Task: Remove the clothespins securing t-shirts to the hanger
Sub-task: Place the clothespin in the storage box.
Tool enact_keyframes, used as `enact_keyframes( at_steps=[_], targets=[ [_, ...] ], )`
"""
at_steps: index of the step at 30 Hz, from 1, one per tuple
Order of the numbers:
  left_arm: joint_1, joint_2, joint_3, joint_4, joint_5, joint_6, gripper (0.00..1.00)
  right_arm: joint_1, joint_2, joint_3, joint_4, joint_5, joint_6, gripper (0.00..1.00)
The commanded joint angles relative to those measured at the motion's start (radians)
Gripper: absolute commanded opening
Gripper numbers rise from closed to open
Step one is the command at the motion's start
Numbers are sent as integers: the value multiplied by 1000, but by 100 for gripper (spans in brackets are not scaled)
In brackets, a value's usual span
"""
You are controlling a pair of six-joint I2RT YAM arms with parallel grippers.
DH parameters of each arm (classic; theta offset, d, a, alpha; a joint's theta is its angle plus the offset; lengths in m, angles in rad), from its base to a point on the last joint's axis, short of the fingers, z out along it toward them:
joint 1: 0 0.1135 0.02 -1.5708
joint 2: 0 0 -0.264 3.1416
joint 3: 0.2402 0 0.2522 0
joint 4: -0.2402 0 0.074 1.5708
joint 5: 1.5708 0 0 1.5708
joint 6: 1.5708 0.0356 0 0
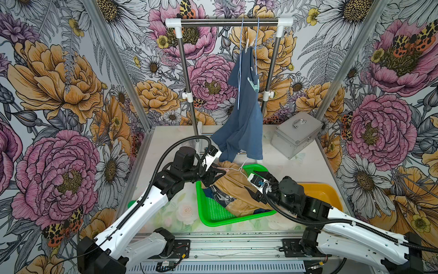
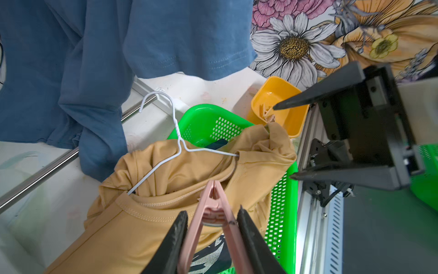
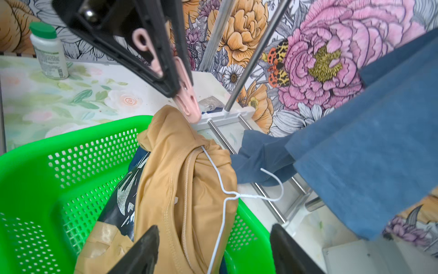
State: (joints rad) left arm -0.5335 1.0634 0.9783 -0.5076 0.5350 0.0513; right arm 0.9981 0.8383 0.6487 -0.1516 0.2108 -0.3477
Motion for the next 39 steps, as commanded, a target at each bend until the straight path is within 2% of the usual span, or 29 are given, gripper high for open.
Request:
enact_keyframes(
  at_steps=[1, 3, 8, 13, 19, 32, 39],
  targets=[
    [31, 27, 46, 36, 93, -140, 36, 35, 69, 56, 68, 43, -159, 75],
    [39, 38, 57, 36, 100, -183, 36, 50, 116, 76, 125, 43, -192, 74],
    [30, 35, 61, 36, 101, -179, 36, 48, 232, 140, 209, 3, -246, 74],
    [30, 35, 57, 36, 106, -180, 36, 2, 300, 214, 205, -154, -181, 62],
    [26, 46, 59, 36, 117, -182, 35, -14, 378, 289, 162, -225, -193, 51],
    [31, 44, 52, 35, 130, -182, 35, -58, 444, 341, 165, -228, -191, 37],
    [30, 50, 51, 36, 134, -185, 35, -64, 451, 357, 150, -233, -214, 23]
  ],
)
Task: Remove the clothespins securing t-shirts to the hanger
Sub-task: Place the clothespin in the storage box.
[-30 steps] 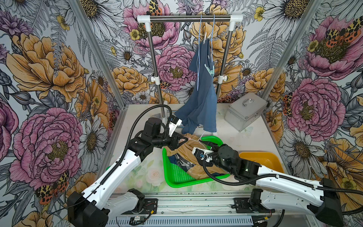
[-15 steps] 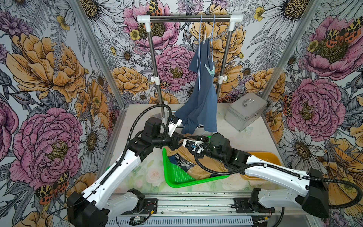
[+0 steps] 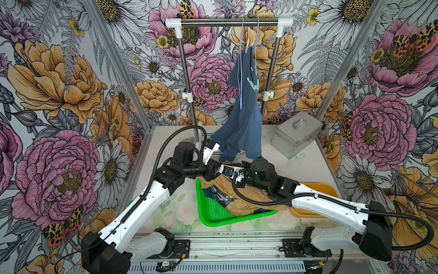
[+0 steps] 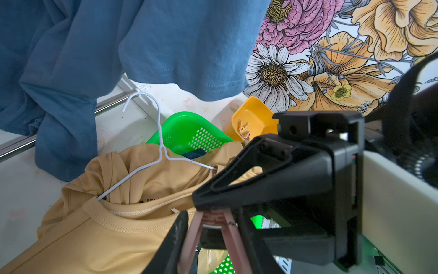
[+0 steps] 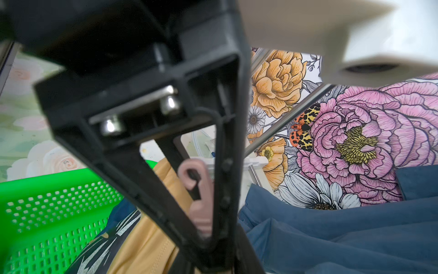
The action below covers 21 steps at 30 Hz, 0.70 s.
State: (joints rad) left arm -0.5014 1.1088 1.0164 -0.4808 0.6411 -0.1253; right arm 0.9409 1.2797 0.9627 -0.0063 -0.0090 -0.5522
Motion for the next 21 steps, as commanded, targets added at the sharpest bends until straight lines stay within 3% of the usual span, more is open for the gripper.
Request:
enact_keyframes(
  at_steps=[1, 5, 12, 21],
  targets=[
    [-2, 5, 13, 10, 30, -8, 35, -6, 14, 50, -7, -12, -17, 20],
    [-1, 7, 14, 10, 30, -8, 40, -5, 14, 56, -16, 2, -32, 12],
    [2, 12, 28, 11, 9, 12, 65, -29, -9, 60, -74, 5, -39, 8],
    [38, -27, 0, 84, -5, 57, 71, -142, -135, 34, -328, 7, -56, 7]
  ],
)
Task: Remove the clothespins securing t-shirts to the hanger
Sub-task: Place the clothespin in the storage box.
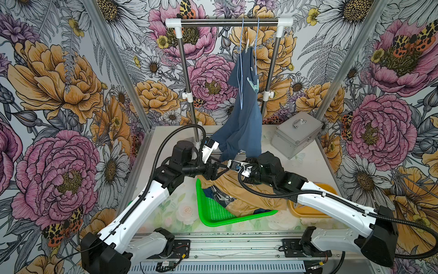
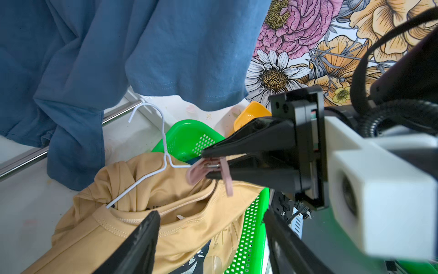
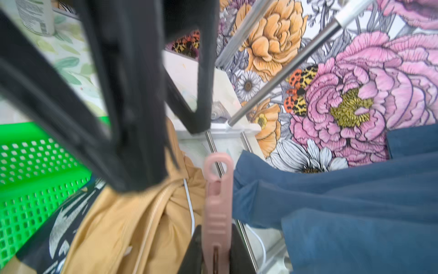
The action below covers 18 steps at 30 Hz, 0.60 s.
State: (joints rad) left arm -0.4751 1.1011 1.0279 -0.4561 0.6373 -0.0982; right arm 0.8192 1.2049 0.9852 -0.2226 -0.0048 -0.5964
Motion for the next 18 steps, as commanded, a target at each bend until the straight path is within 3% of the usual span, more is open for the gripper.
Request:
enact_keyframes(
  at_steps=[1, 3, 10, 18],
  targets=[
    [5, -20, -19, 79, 1, 37, 72, -21, -81, 12, -150, 6, -13, 7],
    [-35, -14, -28, 112, -30, 65, 72, -60, -124, 12, -215, 21, -12, 7],
    [-256, 67, -85, 369, -295, 72, 73, -127, -257, 3, -440, 87, 11, 7],
    [-441, 290, -29, 537, -407, 119, 73, -329, -409, -65, -631, 115, 36, 8]
  ],
)
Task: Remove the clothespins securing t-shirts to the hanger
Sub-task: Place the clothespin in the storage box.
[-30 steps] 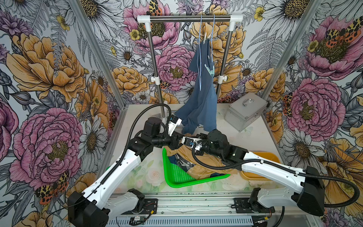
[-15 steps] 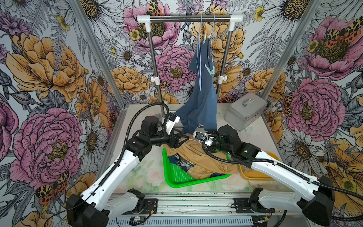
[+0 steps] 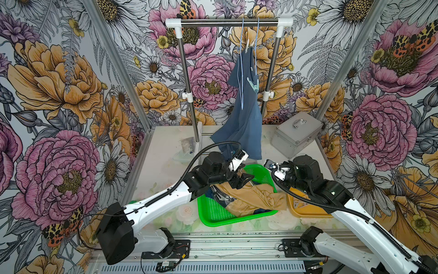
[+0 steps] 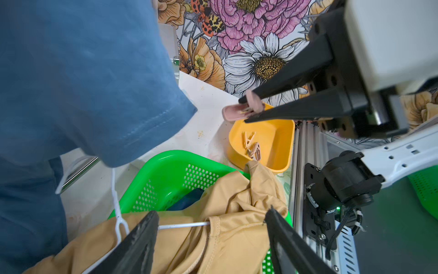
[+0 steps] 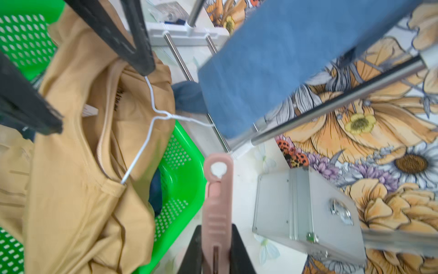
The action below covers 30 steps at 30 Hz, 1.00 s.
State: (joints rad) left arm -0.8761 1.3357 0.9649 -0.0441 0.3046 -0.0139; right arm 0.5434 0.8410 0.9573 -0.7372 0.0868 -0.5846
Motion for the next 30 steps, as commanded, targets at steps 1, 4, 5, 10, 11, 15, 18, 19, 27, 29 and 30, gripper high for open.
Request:
enact_keyframes(
  at_steps=[1, 4, 5, 10, 11, 15, 18, 19, 27, 29, 30],
  targets=[
    [-54, 82, 39, 155, -72, 31, 73, -80, -64, -55, -132, 17, 25, 8],
    [-91, 180, 85, 204, -61, 29, 73, -162, -125, -112, -188, 27, 6, 8],
    [-100, 211, 103, 212, -50, 32, 73, -192, -143, -131, -205, 37, 1, 8],
    [-127, 312, 161, 267, 6, 27, 73, -314, -180, -192, -272, 28, -29, 9],
    [-131, 332, 177, 269, 20, 23, 73, -329, -173, -208, -276, 26, -29, 9],
    [-149, 402, 242, 269, 51, 15, 73, -360, -115, -269, -274, 22, -29, 9],
    [-161, 453, 276, 268, 71, 2, 73, -409, -82, -308, -273, 8, -34, 9],
    [-162, 466, 284, 270, 75, -3, 73, -426, -75, -320, -271, -2, -35, 9],
    [-167, 531, 280, 270, 69, -32, 73, -538, 24, -355, -235, -61, -37, 10],
    [-166, 534, 275, 268, 68, -42, 73, -553, 64, -356, -236, -61, -41, 11],
    [-164, 533, 272, 263, 62, -44, 73, -564, 81, -355, -238, -67, -51, 11]
  ],
)
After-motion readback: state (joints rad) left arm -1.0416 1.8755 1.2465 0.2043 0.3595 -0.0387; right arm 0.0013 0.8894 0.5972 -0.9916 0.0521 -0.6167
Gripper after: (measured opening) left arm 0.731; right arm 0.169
